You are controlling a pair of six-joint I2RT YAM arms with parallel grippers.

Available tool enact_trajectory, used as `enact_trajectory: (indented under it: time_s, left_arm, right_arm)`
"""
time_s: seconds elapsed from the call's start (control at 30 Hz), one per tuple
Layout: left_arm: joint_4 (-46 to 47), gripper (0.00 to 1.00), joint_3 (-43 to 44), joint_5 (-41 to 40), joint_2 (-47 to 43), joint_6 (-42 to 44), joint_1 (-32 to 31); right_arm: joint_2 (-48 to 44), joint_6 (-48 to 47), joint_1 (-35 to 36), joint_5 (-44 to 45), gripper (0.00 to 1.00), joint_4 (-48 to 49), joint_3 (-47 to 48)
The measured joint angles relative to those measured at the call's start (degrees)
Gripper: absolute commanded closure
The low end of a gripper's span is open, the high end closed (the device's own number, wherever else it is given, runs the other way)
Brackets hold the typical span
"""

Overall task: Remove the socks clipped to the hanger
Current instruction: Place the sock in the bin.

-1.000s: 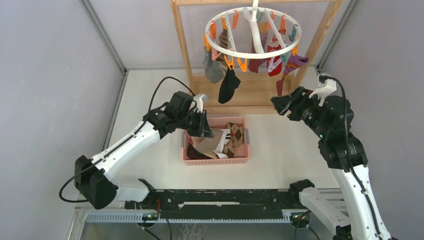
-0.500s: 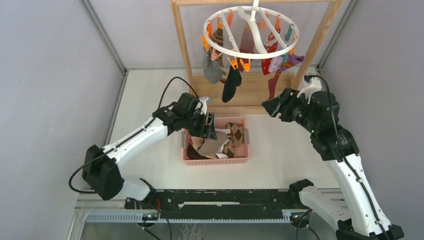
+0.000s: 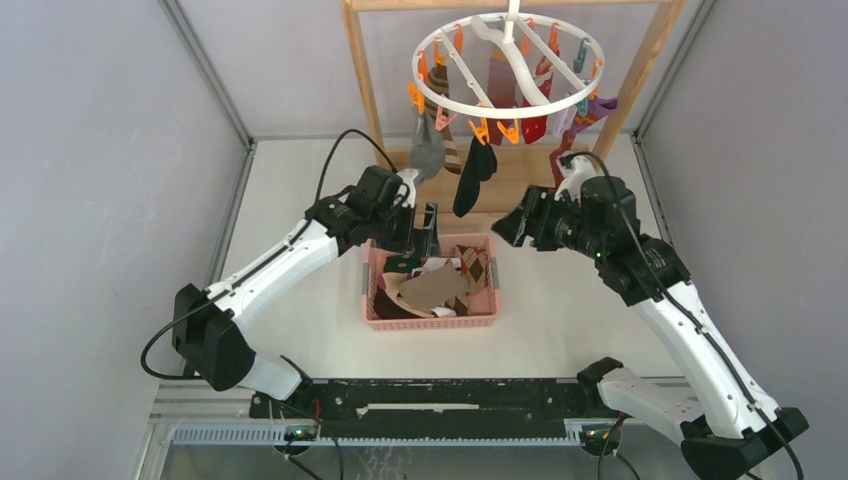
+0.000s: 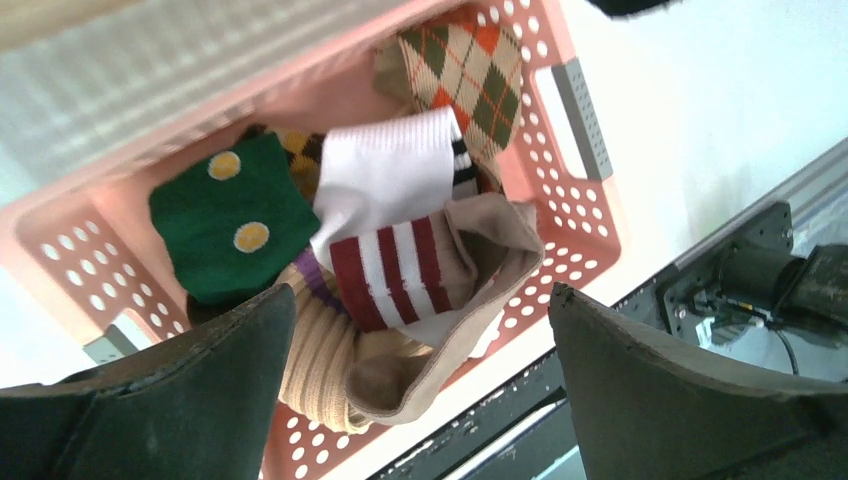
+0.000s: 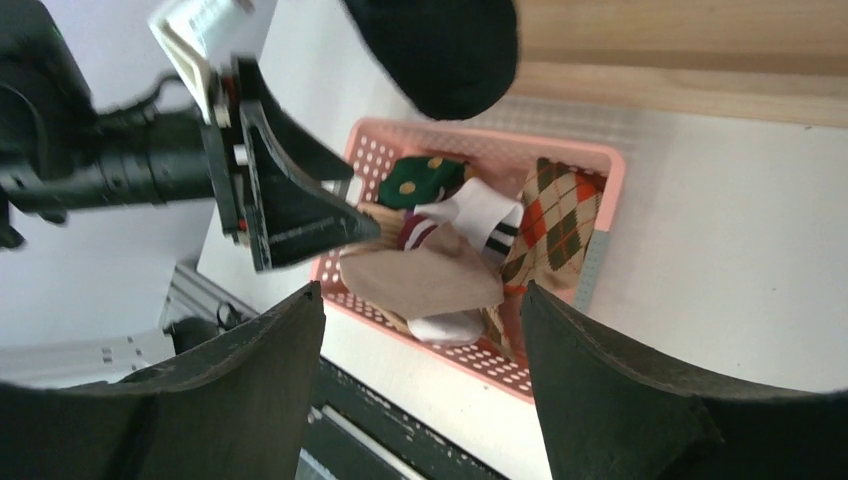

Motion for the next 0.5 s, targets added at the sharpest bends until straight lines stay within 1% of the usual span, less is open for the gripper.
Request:
enact_trajectory:
  time_s: [0.23, 0.37, 0.5]
  left_arm:
    - [-3.3, 0.0, 5.53, -3.69, -0.39, -0.72, 0.22]
    - [-5.53, 0.0, 5.73, -5.84, -2.67, -1.7, 0.33]
    - [-6.84, 0.0, 5.25, -7.32, -6.16, -2.93, 0.46]
  right_arm:
    - [4.37, -3.5, 9.62, 1.49, 0.22, -1.31, 0.0]
    - [8.02, -5.84, 15.43, 4.15, 0.22, -1.81, 0.0]
    - [11.67, -7.96, 19.06, 5.99, 0.22, -1.77, 0.0]
